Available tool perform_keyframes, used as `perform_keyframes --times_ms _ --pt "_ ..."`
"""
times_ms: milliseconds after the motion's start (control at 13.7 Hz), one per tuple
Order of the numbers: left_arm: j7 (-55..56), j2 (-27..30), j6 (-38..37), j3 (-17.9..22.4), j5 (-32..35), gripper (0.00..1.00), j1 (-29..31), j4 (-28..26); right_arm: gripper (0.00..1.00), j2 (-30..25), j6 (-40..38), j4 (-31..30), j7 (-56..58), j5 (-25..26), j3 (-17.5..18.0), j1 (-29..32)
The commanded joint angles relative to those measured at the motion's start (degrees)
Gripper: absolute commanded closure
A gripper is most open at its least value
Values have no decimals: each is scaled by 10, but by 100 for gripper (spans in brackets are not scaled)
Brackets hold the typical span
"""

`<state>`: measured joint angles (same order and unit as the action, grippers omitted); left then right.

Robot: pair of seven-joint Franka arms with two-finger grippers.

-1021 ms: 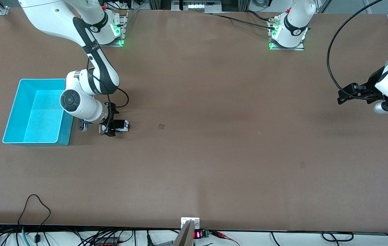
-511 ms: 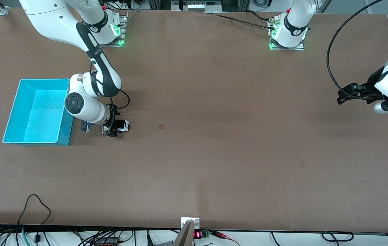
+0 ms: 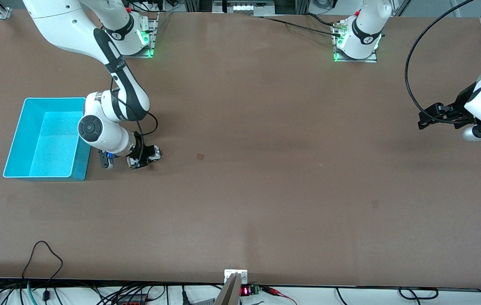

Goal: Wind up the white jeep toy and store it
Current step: 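Grasp the white jeep with the right gripper, then lift the jeep and carry it over the cyan box with the right gripper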

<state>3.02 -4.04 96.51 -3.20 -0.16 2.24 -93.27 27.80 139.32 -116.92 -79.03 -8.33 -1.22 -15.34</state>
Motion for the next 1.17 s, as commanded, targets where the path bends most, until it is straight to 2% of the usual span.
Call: perform_keyframes --times_ms 0,365,657,875,1094 --pt "1 9 6 0 -13 0 -3 -8 100 -29 -73 23 82 5 2 12" --pt "1 9 5 0 -12 0 -2 -10 100 -150 -191 31 283 9 2 66" --pt "1 9 5 0 -12 0 -1 -10 100 -226 -273 29 503 19 10 155" --pt "1 9 6 0 -12 0 -2 -10 100 -258 -321 29 681 44 51 254" --pt "2 10 6 -1 -12 0 -2 -9 100 -260 -337 27 822 71 58 311"
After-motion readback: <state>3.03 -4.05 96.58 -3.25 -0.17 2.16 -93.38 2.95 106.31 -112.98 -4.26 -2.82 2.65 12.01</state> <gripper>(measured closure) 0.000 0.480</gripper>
